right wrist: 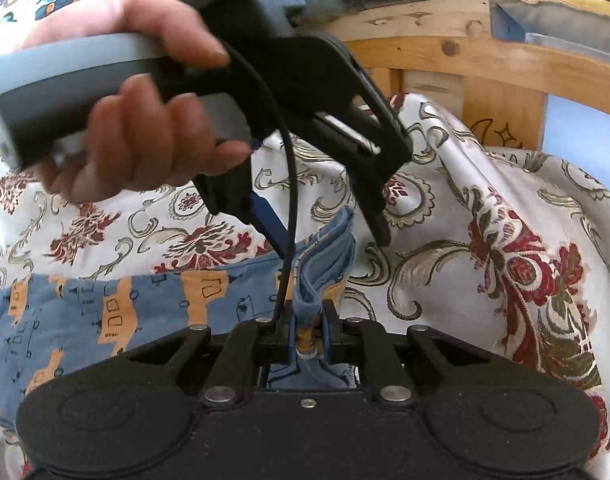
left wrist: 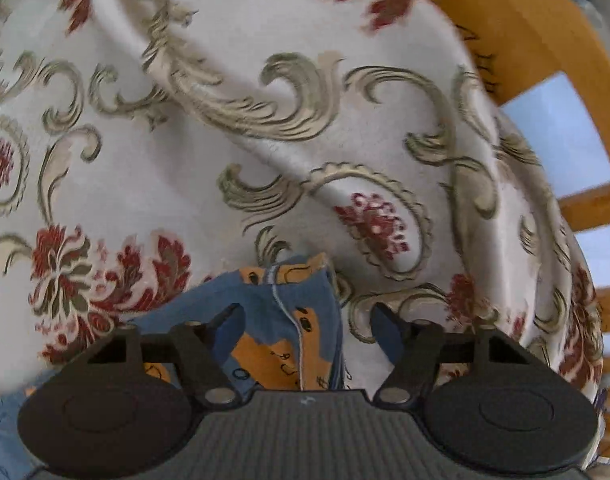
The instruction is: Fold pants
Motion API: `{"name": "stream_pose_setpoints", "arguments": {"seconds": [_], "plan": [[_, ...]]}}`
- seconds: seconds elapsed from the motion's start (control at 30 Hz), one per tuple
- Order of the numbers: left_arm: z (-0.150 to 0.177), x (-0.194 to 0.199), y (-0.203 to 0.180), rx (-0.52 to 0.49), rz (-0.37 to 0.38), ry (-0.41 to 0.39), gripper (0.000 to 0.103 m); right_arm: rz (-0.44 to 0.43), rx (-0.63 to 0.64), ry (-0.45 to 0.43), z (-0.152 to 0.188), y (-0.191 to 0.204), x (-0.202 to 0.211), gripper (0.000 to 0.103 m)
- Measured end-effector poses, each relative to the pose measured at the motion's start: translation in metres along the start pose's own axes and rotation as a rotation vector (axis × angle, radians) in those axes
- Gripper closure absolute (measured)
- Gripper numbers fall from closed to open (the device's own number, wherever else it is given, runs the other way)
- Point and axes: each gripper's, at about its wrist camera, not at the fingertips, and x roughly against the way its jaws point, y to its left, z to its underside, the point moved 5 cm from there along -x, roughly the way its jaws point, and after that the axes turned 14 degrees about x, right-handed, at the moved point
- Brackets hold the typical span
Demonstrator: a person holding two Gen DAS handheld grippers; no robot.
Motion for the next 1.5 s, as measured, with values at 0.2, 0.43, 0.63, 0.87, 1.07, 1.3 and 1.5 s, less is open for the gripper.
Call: {"name": "stream_pose_setpoints", "arguments": {"seconds": [0.2, 0.43, 0.63, 0.87, 1.07, 1.3, 1.5], "plan": [[0.004, 0.0, 0.009, 0.041, 0.007, -0.003, 0.077, -0.006, 0.054, 0.001, -0.001, 0.01, 0.002, 0.09], [0.023, 0.026, 0.031, 0.062, 0.112, -0.061, 0.089, 0.011, 0.128, -0.042, -0.004, 0.025, 0.015, 0.09], [0.051, 0.071, 0.073, 0.071, 0.273, -0.131, 0.089, -0.015, 0.259, -0.131, -0.01, 0.057, 0.04, 0.09], [0.084, 0.124, 0.15, 0.156, 0.355, -0.193, 0.089, -0.146, 0.44, -0.201, -0.01, 0.119, 0.065, 0.09], [0.106, 0.131, 0.224, 0.218, 0.381, -0.212, 0.089, -0.236, 0.575, -0.196, -0.003, 0.179, 0.065, 0.09], [0.112, 0.1, 0.291, 0.246, 0.372, -0.188, 0.078, -0.283, 0.7, -0.132, 0.019, 0.224, 0.044, 0.085], [0.117, 0.087, 0.317, 0.266, 0.417, -0.182, 0.045, -0.292, 0.69, -0.102, 0.023, 0.224, 0.036, 0.062]]}}
